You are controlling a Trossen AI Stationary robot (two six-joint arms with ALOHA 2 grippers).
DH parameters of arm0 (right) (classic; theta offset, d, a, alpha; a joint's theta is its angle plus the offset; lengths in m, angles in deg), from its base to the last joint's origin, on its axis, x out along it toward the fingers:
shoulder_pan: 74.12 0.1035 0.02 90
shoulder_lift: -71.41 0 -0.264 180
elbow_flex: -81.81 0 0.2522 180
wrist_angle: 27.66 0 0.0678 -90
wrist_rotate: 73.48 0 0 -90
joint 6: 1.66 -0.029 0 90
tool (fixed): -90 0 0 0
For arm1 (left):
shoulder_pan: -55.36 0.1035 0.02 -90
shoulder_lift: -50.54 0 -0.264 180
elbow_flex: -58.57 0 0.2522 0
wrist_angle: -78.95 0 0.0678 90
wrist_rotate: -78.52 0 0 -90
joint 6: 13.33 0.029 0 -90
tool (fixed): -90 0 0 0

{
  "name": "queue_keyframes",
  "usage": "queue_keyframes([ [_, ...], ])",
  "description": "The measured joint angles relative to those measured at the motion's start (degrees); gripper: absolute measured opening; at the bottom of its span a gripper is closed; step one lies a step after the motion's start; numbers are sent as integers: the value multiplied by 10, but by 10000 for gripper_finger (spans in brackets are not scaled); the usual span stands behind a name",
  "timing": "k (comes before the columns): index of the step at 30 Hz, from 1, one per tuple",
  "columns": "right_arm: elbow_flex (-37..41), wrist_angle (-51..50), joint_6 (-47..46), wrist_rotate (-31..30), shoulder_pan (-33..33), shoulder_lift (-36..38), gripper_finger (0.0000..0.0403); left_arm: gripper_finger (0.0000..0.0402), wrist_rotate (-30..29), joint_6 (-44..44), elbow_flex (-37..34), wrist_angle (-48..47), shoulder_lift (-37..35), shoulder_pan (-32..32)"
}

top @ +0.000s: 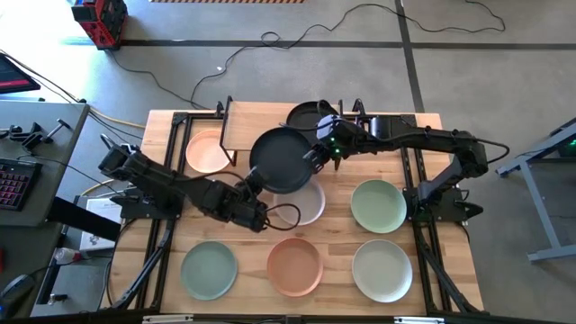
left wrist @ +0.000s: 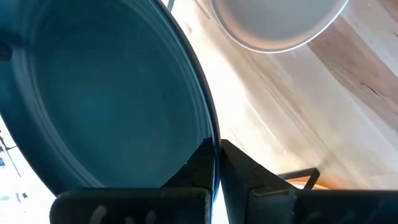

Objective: Place and stack plates onto a shelf
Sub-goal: Stack the blue plate on top of the black plate

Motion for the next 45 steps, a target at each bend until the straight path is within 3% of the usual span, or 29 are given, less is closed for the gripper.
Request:
queue_keyframes([
  [6,0,1,34,2,-1,0,10,3,1,0,0,1,0,3],
  [45,0,-5,37,5,-15,1,0,4,21,0,0,99,0,3],
])
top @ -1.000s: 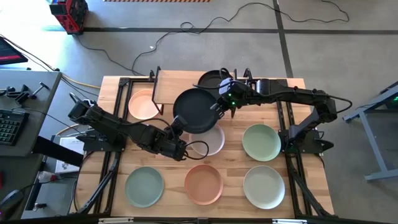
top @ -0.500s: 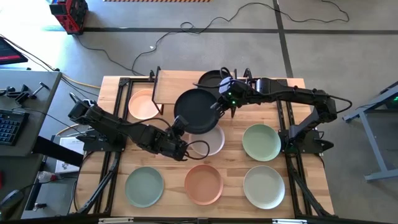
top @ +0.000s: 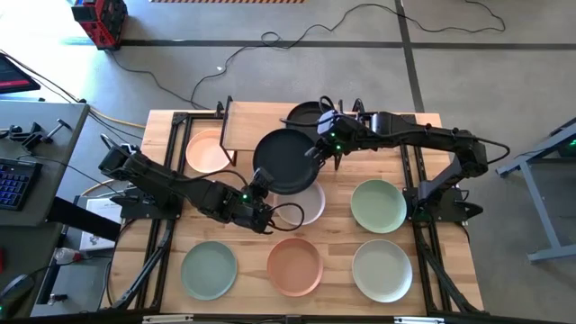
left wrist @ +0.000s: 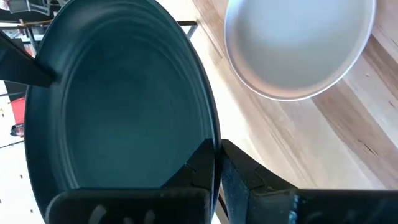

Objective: Place and stack plates onto a shelf
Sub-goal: Stack the blue plate on top of the black plate

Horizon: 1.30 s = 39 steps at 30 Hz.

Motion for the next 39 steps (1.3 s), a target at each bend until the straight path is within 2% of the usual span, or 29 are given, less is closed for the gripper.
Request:
queue_keyframes([
  [12,0,3,5,-9,-3,0,48,2,-13,0,0,12,0,0],
  [18,0,14,12,-14,-3,-1,6,2,-5,-1,0,13,0,0],
  [24,0,13,7,-4,-3,-1,2,16,38,-7,1,13,0,9],
  [33,0,14,-1,-8,-3,-1,0,32,46,-36,1,11,0,26],
  [39,0,12,-8,-6,-3,-1,0,61,93,-72,1,11,0,38],
])
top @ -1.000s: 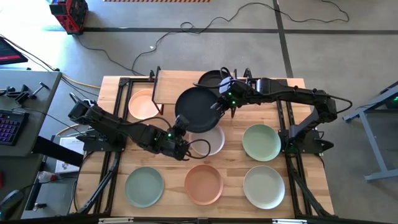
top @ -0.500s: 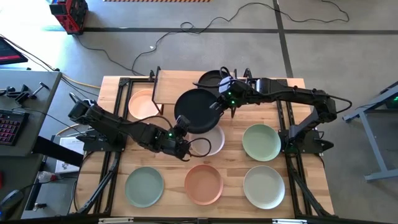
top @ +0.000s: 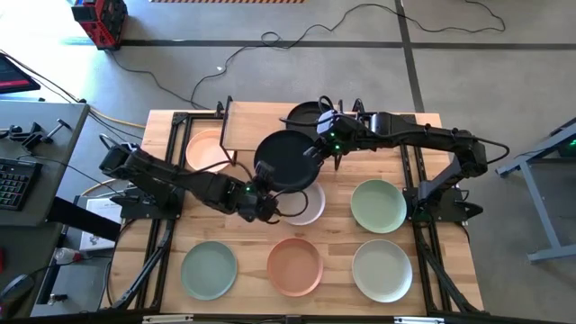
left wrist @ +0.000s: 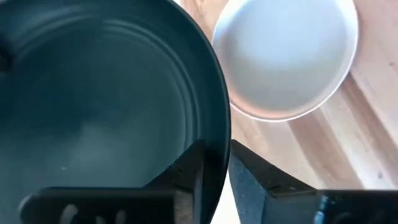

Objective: Place and stack plates onto a shelf
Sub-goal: Stack the blue plate on top of the black plate

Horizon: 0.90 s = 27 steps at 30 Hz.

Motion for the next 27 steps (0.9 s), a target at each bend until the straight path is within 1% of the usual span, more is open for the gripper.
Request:
queue_keyframes([
  [2,0,-2,-1,0,0,0,0,75,11,-18,0,0,0,4],
  [6,0,-6,-5,0,0,0,0,101,12,-74,0,3,0,3],
  [10,0,-10,-5,0,-4,0,0,116,8,-130,0,4,0,-2],
  [14,0,-16,-4,0,-18,0,0,117,-8,-171,0,4,0,-8],
  [19,0,-36,4,4,-48,0,0,114,-48,-206,14,-14,0,-14],
  [27,-7,-30,46,65,-119,1,0,113,-56,-225,46,-25,-4,-12],
])
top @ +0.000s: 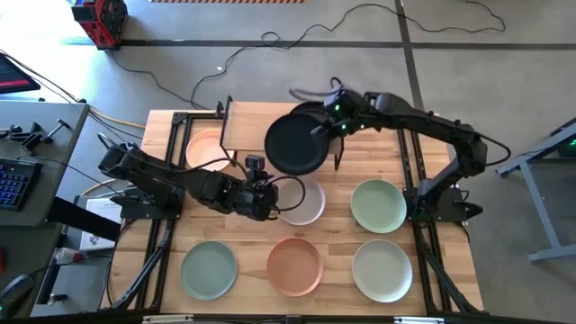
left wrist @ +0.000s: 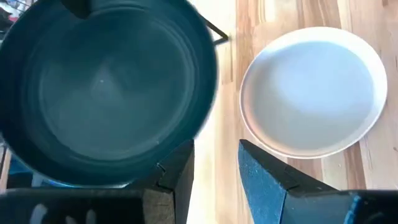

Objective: Place and stack plates onto a shelf
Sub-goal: Stack the blue plate on top of the black plate

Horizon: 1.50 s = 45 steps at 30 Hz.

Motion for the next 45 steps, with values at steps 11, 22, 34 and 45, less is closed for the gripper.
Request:
queue_keyframes([
  [11,-36,1,68,119,-133,0,0,113,-68,-1,9,-16,0,14],
  [22,-36,-7,75,250,-260,-40,0,113,-68,-179,9,-179,-37,73],
  [34,-36,-22,120,273,-272,-94,0,113,-47,-286,8,-268,-85,130],
  [45,-36,-51,154,211,-272,-102,0,113,-46,-294,8,-268,-89,155],
])
